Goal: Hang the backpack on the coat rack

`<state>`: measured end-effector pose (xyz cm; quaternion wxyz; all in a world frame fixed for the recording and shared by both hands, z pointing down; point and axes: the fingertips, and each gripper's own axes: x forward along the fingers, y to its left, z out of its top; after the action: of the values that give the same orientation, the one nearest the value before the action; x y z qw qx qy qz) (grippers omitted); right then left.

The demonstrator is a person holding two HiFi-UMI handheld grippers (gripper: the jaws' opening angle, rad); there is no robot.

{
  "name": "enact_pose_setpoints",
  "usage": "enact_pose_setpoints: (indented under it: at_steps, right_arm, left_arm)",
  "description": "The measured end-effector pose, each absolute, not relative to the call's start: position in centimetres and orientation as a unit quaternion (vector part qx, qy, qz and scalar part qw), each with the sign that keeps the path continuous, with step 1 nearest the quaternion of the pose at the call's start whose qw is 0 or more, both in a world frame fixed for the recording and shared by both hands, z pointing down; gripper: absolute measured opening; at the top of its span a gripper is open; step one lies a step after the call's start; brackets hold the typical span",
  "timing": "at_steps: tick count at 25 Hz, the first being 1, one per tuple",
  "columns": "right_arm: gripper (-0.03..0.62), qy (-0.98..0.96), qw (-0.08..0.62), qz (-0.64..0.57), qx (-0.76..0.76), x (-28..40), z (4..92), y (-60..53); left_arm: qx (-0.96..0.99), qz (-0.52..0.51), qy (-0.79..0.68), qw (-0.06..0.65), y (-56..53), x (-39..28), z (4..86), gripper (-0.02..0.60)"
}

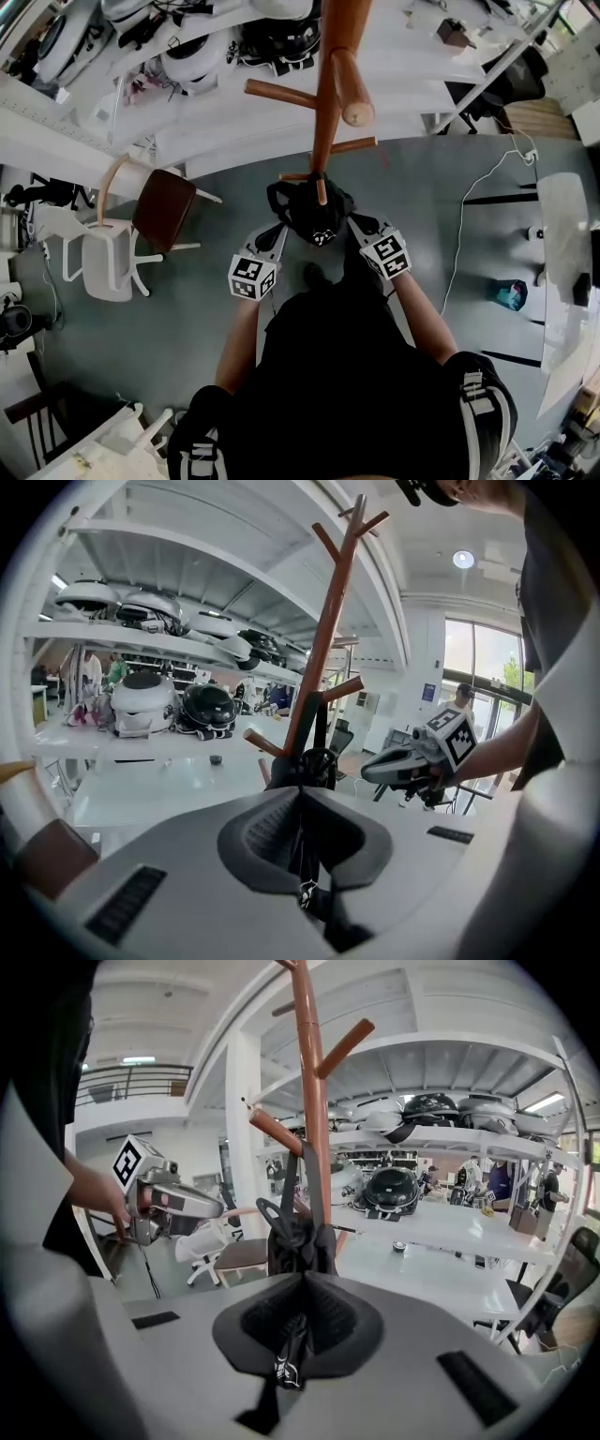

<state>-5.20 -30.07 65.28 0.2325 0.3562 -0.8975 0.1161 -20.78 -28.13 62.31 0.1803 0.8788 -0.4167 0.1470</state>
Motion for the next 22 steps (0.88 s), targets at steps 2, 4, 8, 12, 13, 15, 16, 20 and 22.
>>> enact_pose_setpoints:
  at_steps: [2, 4, 8, 12, 13, 15, 16, 20, 22]
  right_arm:
    - [0.015, -0.901, 0.227, 0.110, 0.354, -5.5, 65.1, -30.0]
    - [0.015, -0.902, 0.222, 0.104, 0.356, -5.8, 64.8, -29.9]
    - [0.015, -0.899, 0.224, 0.105, 0.360, -6.0, 65.0, -29.6]
    - [0.015, -0.899, 0.224, 0.100, 0.362, -6.1, 65.1, -29.5]
    - [0.015, -0.899, 0.226, 0.100, 0.362, -6.1, 65.2, -29.5]
    - [0.015, -0.898, 0.228, 0.100, 0.363, -5.9, 65.2, -29.4]
    - [0.015, -0.897, 0.228, 0.100, 0.365, -5.9, 65.2, -29.5]
    - [0.015, -0.897, 0.225, 0.104, 0.366, -6.1, 65.0, -29.2]
    - [0.015, -0.897, 0.225, 0.104, 0.365, -6.0, 65.0, -29.0]
  left_arm:
    - [0.880, 0.151, -0.415, 0.175, -27.9, -21.1, 62.4, 0.026]
    - [0.880, 0.150, -0.415, 0.174, -27.8, -21.5, 62.3, 0.025]
    - [0.880, 0.157, -0.413, 0.174, -27.6, -21.6, 62.3, 0.026]
    - [0.881, 0.168, -0.411, 0.161, -27.3, -21.4, 62.2, 0.026]
    - [0.882, 0.165, -0.411, 0.159, -27.4, -21.3, 62.1, 0.025]
    - [0.883, 0.160, -0.411, 0.158, -27.5, -21.0, 61.8, 0.026]
    - [0.884, 0.157, -0.411, 0.158, -27.5, -21.0, 61.7, 0.025]
    - [0.883, 0.157, -0.412, 0.159, -27.5, -21.2, 61.7, 0.026]
    - [0.883, 0.159, -0.412, 0.159, -27.3, -21.1, 61.6, 0.026]
